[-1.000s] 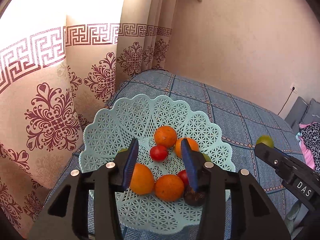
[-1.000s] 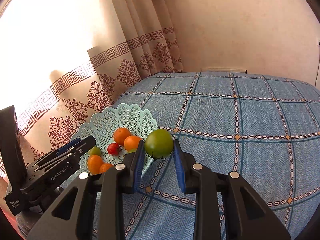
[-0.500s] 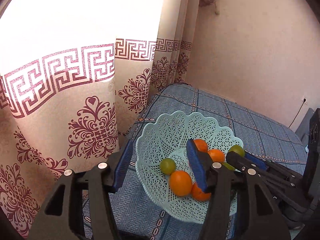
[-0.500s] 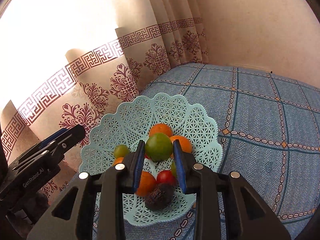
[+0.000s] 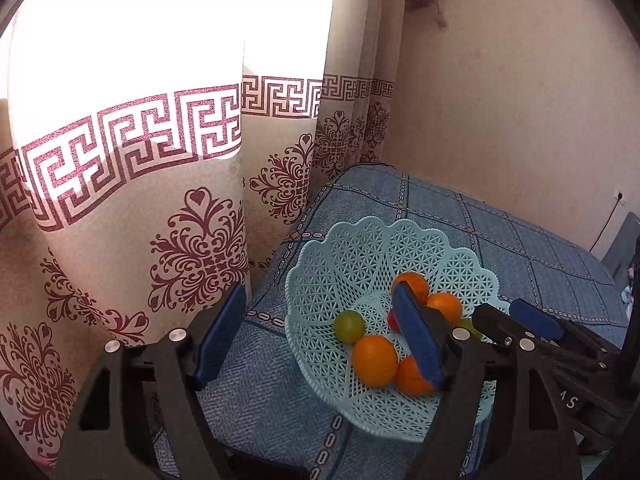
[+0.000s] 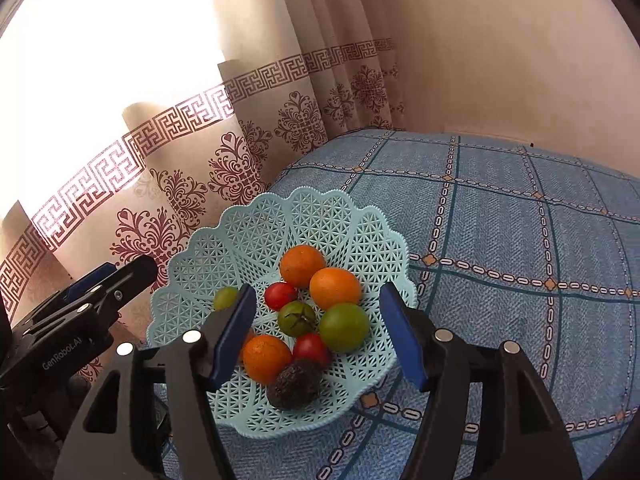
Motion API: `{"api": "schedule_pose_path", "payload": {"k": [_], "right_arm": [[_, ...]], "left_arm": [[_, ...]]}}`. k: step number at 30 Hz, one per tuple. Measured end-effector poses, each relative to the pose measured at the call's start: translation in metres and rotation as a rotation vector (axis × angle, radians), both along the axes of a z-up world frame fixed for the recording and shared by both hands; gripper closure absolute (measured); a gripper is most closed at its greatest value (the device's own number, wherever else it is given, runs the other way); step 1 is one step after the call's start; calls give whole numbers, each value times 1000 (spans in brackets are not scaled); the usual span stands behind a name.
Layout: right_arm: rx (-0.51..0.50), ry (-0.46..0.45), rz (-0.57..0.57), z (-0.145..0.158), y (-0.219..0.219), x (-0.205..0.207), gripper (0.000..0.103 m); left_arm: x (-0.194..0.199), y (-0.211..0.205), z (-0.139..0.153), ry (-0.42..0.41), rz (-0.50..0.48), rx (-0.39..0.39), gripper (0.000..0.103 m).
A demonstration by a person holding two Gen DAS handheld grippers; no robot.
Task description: Organize fruits
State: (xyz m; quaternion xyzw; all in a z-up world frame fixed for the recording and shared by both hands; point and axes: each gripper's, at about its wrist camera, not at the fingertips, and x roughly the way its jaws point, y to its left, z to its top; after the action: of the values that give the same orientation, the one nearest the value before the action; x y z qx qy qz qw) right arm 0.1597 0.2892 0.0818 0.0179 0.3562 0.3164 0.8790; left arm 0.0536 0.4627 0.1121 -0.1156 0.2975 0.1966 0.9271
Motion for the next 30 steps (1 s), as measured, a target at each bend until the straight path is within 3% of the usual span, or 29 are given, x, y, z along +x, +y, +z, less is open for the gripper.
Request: {"api": "schedule_pose_path", "payload": {"k": [3,6,12,14,17,25,30], "right_arm": [[-2,-7,-8,2,-13,-3,33],[2,-6,-18,1,-25,-7,12],[-29,-1,-20,-3,-41,-19,12],[-35,5,-18,-3,-45,-23,5],[-40,-4,-4,-3,-50,-31,5],[-144,-213,-7,6,-42,-64,5],[-112,-220,-16,12,-47,-71,5]], "left_arm": [[-5,-7,1,6,8,24,17],[-10,-13,2,16,17,43,16],[-28,-27,6,25,36,85,9],[-34,-33,10,23,44,103,7],[-45,-42,15,9,61,131,6],[-67,-52,14,4,125,169,6],[-73,-56,8,16,150,195,6]]}}
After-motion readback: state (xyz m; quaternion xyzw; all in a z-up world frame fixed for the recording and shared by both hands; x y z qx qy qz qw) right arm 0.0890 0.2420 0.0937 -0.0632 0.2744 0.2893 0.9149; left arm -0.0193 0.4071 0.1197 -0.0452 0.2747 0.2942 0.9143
